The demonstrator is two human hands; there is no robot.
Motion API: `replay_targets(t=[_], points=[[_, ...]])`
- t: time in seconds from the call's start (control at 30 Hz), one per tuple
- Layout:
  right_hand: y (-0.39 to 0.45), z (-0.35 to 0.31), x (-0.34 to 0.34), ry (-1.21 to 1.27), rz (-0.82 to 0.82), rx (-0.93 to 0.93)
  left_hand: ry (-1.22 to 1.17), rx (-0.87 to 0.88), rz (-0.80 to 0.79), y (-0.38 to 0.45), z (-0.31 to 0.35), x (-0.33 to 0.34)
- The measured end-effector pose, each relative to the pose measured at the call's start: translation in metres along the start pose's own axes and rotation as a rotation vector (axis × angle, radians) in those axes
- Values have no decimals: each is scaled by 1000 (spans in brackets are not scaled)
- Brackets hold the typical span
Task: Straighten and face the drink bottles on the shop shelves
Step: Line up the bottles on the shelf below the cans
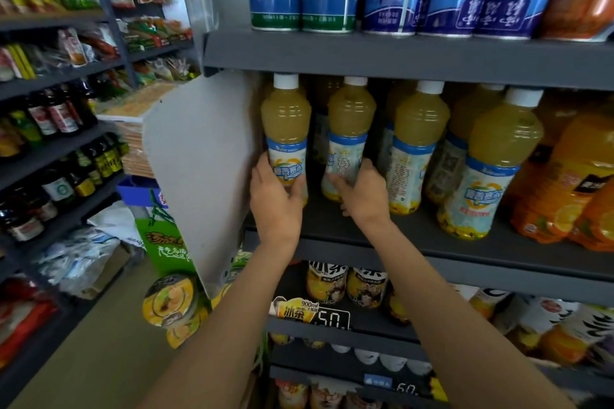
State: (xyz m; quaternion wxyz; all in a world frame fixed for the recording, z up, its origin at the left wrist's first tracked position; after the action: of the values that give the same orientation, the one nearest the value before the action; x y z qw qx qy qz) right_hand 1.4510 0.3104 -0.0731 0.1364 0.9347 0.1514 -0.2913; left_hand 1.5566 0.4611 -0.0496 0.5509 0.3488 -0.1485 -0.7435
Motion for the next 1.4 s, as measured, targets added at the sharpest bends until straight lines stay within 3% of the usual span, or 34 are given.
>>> replay_targets(t=[0.4,0.63,0.97,1.07,1.23,1.4], points=[[-13,7,-18,132,-271,43,-112,61,-152,6,10,23],[-14,-10,-19,-41,4,9,57,-14,1,2,7,3],[1,-13,12,208,-295,85,123,-38,58,3,0,-9],[-1,-14,13,175,-258,80,120,-36,66,2,0,-9],[-8,-21,7,53,-63,34,104,-31,77,1,0,-7],[-12,-32,9,-34,-44,-61,174,73,232,-19,13,-18]])
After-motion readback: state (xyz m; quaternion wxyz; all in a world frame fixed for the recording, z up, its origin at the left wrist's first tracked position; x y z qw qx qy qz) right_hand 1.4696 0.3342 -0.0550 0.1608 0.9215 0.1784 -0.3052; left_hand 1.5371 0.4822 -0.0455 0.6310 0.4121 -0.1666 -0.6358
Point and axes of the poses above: each hand's wrist, its own y-axis towards the middle knuckle, its own x-axis out of the palm, z = x × y, the point moved 9 cm from there along y, towards the middle knuckle, and after that the axes turned 7 degrees about x, right-handed, at the moved point
